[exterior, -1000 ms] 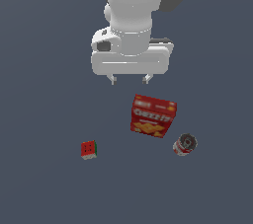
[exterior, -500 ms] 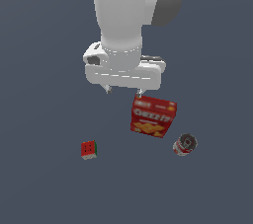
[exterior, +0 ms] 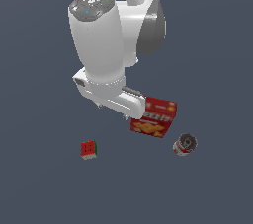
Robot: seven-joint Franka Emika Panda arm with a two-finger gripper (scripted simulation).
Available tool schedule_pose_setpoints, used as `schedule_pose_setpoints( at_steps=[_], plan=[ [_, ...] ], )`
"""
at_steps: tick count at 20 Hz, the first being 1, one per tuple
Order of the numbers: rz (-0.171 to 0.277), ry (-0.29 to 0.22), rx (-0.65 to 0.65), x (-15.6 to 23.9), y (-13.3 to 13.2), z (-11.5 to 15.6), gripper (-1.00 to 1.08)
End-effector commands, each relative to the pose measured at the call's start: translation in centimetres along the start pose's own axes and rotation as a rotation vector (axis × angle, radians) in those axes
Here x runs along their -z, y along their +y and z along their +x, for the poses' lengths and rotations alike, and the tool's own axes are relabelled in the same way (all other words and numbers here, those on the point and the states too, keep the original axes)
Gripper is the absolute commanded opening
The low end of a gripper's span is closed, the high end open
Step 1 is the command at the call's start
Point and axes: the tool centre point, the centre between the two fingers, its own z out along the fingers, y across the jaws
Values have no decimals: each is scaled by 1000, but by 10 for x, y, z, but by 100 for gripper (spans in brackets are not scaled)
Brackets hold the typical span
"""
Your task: Pick up a designated object from a clutter of objects.
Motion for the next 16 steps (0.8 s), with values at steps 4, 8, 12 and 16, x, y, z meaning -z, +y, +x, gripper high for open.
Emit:
schedule_pose_setpoints(
  at_steps=[4,8,12,16],
  plan=[
    [-1,-4,-189,-32,13,27,100],
    [-5,-6,-324,-56,24,44,100],
    [-10,-5,-459,-82,36,61,100],
    [-18,-3,-592,-108,50,76,100]
  ],
)
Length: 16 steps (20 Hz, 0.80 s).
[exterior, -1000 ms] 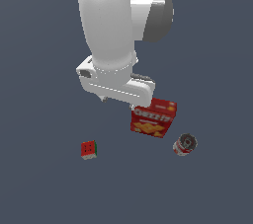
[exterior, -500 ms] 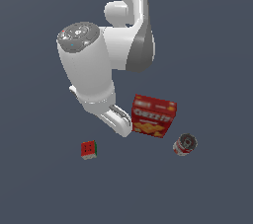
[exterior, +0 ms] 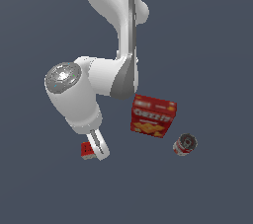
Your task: Pick up a designated object from a clutter of objects.
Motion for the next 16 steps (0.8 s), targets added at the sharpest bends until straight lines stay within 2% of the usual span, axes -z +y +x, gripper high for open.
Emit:
schedule_pose_setpoints(
  at_steps=[1,8,16],
  plan=[
    [-4,3,-83,-16,2,12,100],
    [-13,12,-253,-51,10,36,100],
    [-19,18,-345,-71,15,49,100]
  ],
)
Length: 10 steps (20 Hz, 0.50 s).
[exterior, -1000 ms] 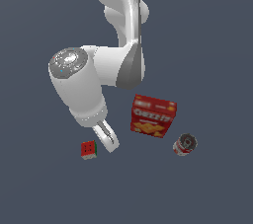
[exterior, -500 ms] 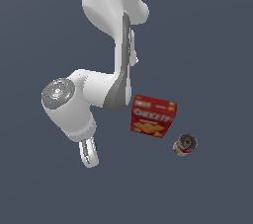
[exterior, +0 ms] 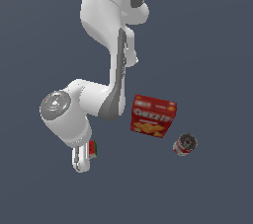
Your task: Pick up a designated object from a clutter of objects.
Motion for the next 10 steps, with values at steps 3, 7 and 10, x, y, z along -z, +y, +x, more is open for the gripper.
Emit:
schedule_pose_setpoints(
  at_steps=[3,7,10],
  plan=[
    [0,2,-20,-4,0,3,100],
    [-1,1,-15,-7,0,2,100],
    [-1,1,-17,-18,0,2,100]
  ],
)
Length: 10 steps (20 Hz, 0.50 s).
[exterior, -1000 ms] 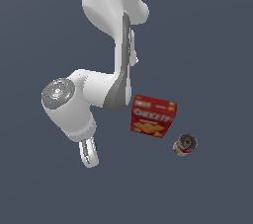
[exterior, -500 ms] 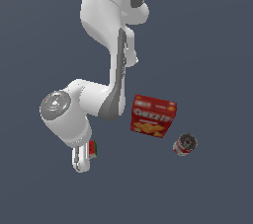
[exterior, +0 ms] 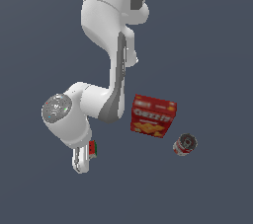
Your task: Pick up a designated object from a clutter of objects.
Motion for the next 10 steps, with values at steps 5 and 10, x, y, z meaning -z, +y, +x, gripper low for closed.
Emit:
schedule_pose_setpoints(
  at_steps=[5,10],
  plan=[
    [-1,0,-3,-33,1,0,100],
    [-1,0,-5,-43,1,0,100]
  ],
)
